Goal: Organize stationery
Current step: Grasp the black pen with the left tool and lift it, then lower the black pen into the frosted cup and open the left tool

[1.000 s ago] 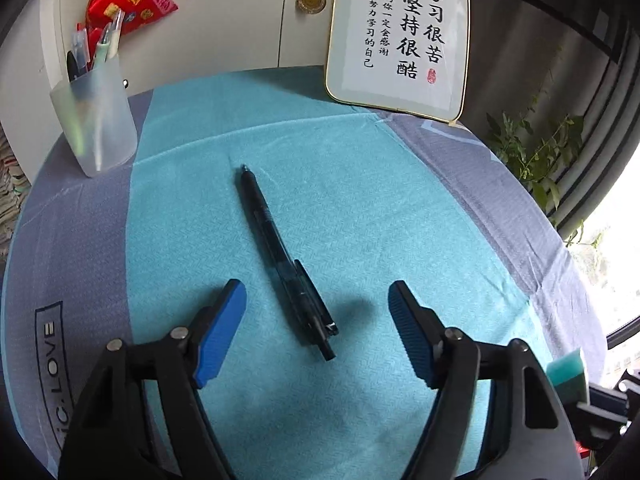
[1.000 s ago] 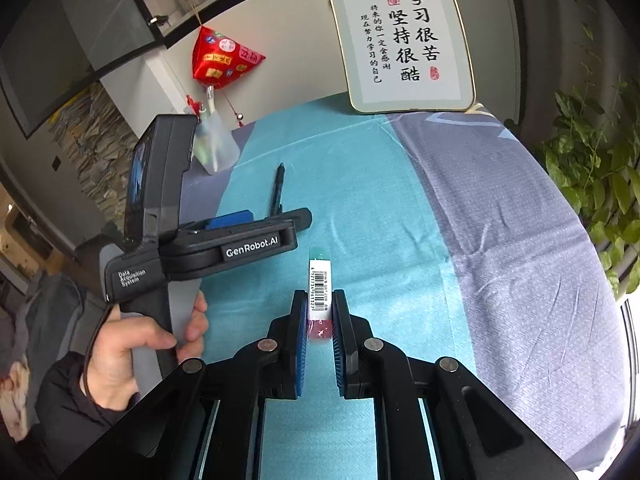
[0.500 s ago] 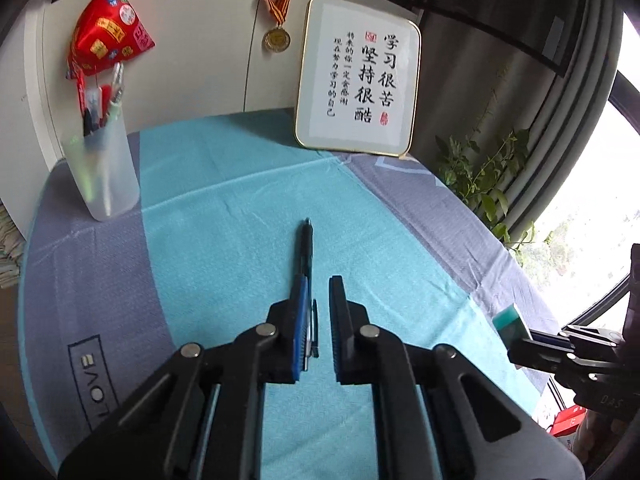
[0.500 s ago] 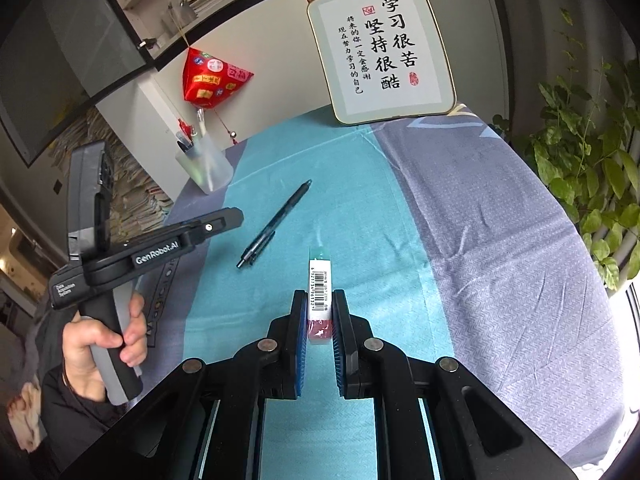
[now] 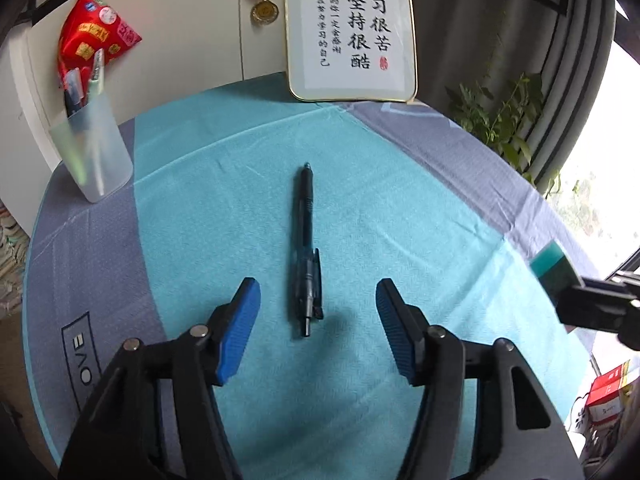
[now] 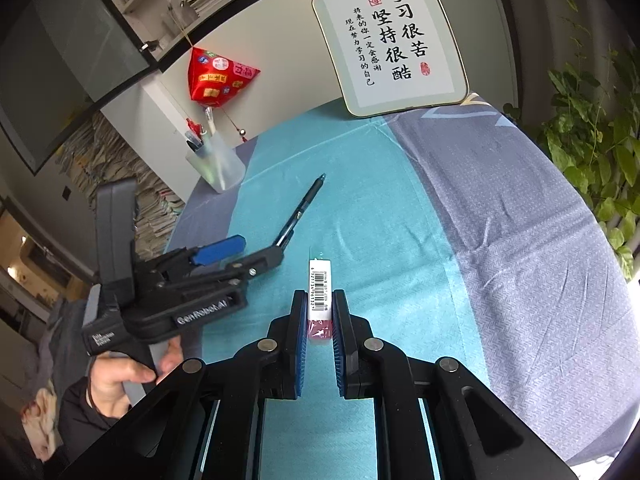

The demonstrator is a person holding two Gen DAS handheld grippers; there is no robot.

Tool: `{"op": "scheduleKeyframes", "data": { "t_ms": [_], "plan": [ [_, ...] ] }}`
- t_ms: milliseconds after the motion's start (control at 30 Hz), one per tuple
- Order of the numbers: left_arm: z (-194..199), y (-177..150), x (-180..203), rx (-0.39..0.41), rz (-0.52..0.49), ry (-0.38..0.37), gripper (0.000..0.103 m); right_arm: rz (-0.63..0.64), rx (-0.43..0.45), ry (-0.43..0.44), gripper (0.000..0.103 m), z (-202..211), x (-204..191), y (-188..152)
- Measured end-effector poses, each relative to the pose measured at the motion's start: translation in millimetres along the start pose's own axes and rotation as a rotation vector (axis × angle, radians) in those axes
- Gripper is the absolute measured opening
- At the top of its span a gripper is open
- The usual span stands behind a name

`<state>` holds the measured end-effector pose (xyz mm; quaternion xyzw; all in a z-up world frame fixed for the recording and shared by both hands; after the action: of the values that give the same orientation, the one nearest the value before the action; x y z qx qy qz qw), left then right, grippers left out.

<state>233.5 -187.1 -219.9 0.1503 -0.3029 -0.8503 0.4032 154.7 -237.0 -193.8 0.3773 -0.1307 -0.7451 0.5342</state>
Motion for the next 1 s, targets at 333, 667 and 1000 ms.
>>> {"op": "scheduleKeyframes", "data": {
  "t_ms": [333,667,1000],
  "plan": [
    [-2.5,6.3,-0.8,-0.012,-0.010,-0.084,0.013,-0.043,0.042,0.005,0.012,14.2,15.4,8.3],
    [65.1,41.6,-37.9,0.103,-0.019,-0.009,0.013,-0.043,0.032,0.037,0.012,8.6,5.3,5.4],
    [128.5,58.4,-128.1,0.128,0.002,0.147,0.013,-0.045,0.029,0.091,0.012,3.5,-12.5,5.0]
  ]
}}
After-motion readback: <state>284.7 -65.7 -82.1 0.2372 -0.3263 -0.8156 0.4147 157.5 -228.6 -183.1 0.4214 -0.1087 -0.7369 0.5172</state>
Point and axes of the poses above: each gripper's, at about its wrist camera, not at the fingertips, and z roughly against the way its jaws point, x to its right, y to its top, the point moved 10 cm from there along -z, roughly the way its jaws point, and after that the axes turned 4 degrees about -z, right-handed, at the moved point
